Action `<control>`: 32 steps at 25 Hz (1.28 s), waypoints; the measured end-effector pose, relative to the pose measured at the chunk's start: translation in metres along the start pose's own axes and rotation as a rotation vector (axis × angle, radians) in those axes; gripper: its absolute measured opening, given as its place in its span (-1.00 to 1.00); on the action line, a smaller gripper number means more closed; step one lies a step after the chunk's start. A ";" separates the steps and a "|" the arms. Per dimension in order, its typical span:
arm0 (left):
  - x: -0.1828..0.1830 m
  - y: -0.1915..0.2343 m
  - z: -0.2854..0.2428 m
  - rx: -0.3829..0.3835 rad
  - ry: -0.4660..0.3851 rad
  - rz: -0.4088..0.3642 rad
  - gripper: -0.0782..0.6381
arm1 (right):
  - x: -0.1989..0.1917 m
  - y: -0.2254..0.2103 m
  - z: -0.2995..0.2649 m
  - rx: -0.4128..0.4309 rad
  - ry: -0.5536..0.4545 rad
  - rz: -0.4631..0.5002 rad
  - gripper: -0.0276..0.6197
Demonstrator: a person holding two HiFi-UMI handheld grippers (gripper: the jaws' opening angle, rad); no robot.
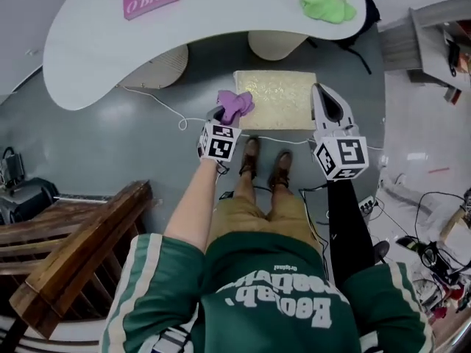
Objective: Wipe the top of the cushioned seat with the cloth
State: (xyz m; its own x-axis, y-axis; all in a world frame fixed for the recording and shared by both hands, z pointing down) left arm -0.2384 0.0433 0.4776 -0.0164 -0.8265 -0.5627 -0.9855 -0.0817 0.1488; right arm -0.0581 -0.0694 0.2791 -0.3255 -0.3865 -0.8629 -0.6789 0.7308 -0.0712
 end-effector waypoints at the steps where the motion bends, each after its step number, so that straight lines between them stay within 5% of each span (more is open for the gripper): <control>1: 0.021 -0.004 0.009 -0.004 -0.040 -0.012 -0.41 | 0.010 -0.004 0.005 -0.018 -0.021 -0.013 -0.89; 7: 0.132 -0.020 0.079 -0.005 -0.274 -0.112 -0.41 | 0.076 -0.012 0.034 -0.086 -0.142 -0.027 -0.89; 17: 0.264 -0.050 0.224 0.023 -0.640 -0.161 -0.41 | 0.148 -0.008 0.089 -0.147 -0.284 0.055 -0.89; 24: 0.306 -0.073 0.305 0.052 -0.827 -0.238 -0.41 | 0.185 0.003 0.117 -0.174 -0.355 0.122 -0.89; 32: 0.316 -0.079 0.344 0.071 -0.920 -0.252 -0.41 | 0.206 0.018 0.137 -0.180 -0.416 0.170 -0.89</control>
State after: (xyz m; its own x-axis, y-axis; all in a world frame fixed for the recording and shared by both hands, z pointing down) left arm -0.2239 -0.0199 0.0082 0.1008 -0.0254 -0.9946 -0.9856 -0.1388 -0.0964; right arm -0.0468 -0.0590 0.0316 -0.1762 0.0145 -0.9842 -0.7541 0.6407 0.1445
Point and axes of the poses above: the fingertips, and each gripper's own axes: z backward along the fingers, y to its left, x out of its top, the point moved 3 cm from there along z, backward along the fingers, and after that the axes turned 8 degrees about y, right-handed, at the moved point
